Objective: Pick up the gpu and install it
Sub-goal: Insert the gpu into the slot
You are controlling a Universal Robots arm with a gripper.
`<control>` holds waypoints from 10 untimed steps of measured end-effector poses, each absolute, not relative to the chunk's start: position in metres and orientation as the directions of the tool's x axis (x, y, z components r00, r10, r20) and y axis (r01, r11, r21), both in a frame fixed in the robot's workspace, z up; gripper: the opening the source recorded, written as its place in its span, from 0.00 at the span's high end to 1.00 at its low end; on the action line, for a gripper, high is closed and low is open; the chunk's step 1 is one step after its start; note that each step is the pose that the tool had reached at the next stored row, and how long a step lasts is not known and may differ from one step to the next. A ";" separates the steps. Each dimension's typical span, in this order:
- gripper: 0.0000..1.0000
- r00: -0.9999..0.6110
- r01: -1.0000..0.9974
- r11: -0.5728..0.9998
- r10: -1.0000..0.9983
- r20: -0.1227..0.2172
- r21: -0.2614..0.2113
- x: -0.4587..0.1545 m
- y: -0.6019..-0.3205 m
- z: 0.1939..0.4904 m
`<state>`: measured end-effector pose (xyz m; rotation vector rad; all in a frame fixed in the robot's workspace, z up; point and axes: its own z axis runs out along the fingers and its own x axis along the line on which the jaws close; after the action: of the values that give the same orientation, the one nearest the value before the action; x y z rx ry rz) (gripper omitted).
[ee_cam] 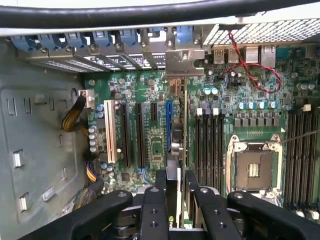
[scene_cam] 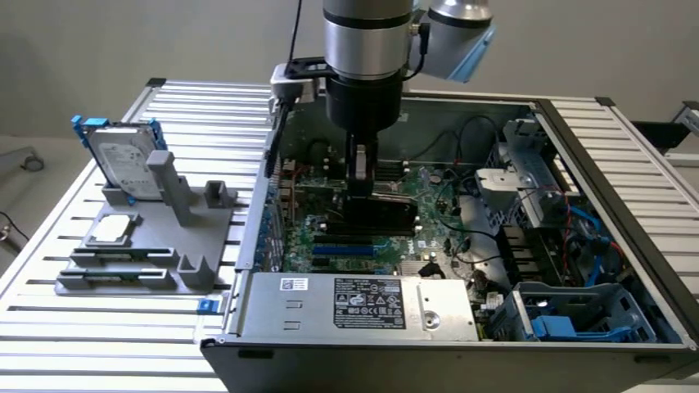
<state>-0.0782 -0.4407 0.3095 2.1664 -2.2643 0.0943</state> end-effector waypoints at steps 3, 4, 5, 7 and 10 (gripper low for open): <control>0.74 -0.045 -0.998 0.043 -0.998 0.046 -0.039 -0.079 -0.441 0.309; 0.74 -0.045 -0.998 0.043 -0.998 0.046 -0.039 -0.081 -0.442 0.308; 0.74 -0.045 -0.998 0.043 -0.998 0.046 -0.039 -0.082 -0.443 0.307; 0.74 -0.045 -0.998 0.043 -0.998 0.046 -0.040 -0.084 -0.445 0.305; 0.74 -0.045 -0.998 0.043 -0.998 0.046 -0.040 -0.086 -0.447 0.305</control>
<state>-0.0858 -0.4473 0.3050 2.1669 -2.2647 0.0958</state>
